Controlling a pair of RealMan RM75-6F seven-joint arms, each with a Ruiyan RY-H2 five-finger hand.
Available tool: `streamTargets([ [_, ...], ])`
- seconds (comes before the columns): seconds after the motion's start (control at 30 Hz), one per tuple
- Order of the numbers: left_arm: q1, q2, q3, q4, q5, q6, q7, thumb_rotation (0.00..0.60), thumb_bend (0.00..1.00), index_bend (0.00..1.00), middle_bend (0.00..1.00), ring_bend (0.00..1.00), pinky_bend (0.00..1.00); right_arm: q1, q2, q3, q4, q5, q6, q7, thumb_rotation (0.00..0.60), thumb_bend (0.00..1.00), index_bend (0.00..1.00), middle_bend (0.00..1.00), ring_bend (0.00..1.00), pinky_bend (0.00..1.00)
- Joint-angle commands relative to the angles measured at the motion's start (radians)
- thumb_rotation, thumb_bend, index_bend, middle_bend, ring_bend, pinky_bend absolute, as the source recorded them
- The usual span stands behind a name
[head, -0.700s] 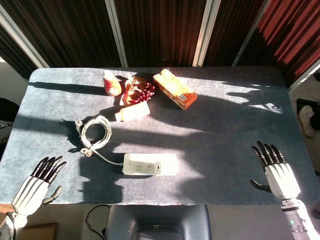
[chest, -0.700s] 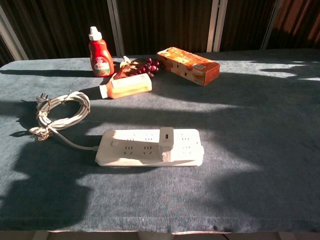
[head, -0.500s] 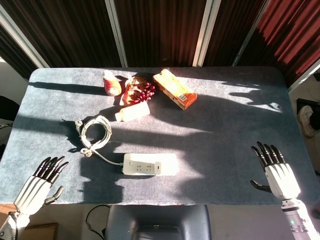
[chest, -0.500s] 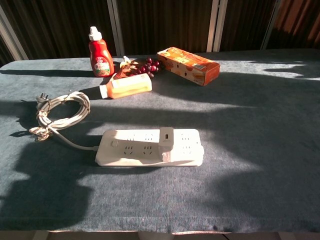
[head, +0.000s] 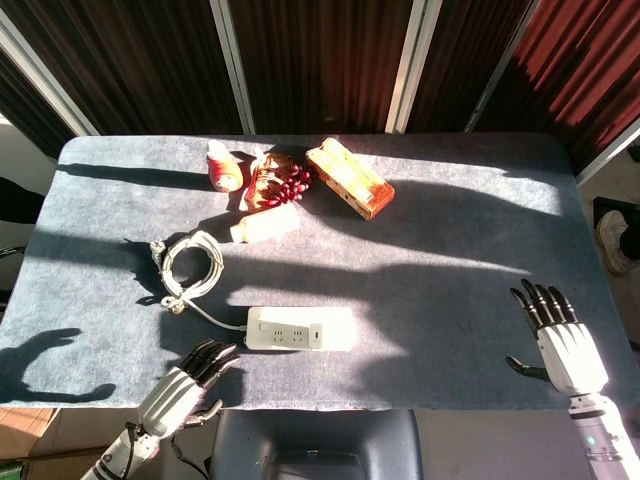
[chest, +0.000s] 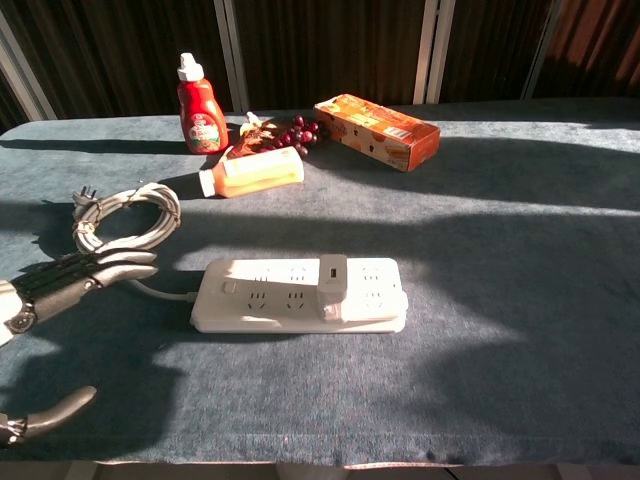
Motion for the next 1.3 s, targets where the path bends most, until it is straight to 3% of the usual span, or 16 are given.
streamTargets([
  [0.03, -0.047, -0.111, -0.02, -0.014, -0.016, -0.091, 0.083, 0.6, 0.4, 0.0, 0.0, 0.0, 0.07, 0.001, 0.005, 0.005, 0.002, 0.011, -0.004, 0.01, 0.6, 0.22, 0.0, 0.0, 0.0, 0.0],
  [0.2, -0.087, -0.225, -0.076, 0.0, -0.07, -0.179, 0.215, 0.6, 0.4, 0.0, 0.0, 0.0, 0.06, 0.005, 0.013, 0.003, -0.002, 0.019, -0.021, 0.027, 0.6, 0.22, 0.0, 0.0, 0.0, 0.0],
  [0.33, -0.114, -0.331, -0.126, 0.077, -0.078, -0.172, 0.301, 0.6, 0.4, 0.0, 0.0, 0.0, 0.06, 0.009, 0.022, -0.003, -0.008, 0.022, -0.037, 0.034, 0.6, 0.22, 0.0, 0.0, 0.0, 0.0],
  [0.77, -0.241, -0.508, -0.245, 0.24, -0.204, -0.269, 0.342, 0.6, 0.4, 0.0, 0.0, 0.0, 0.06, 0.017, 0.033, 0.001, -0.019, 0.048, -0.067, 0.04, 0.6, 0.22, 0.0, 0.0, 0.0, 0.0],
  [1.3, -0.315, -0.609, -0.265, 0.389, -0.287, -0.271, 0.38, 0.6, 0.4, 0.0, 0.0, 0.0, 0.06, 0.018, 0.047, 0.002, -0.025, 0.056, -0.071, 0.057, 0.6, 0.22, 0.0, 0.0, 0.0, 0.0],
])
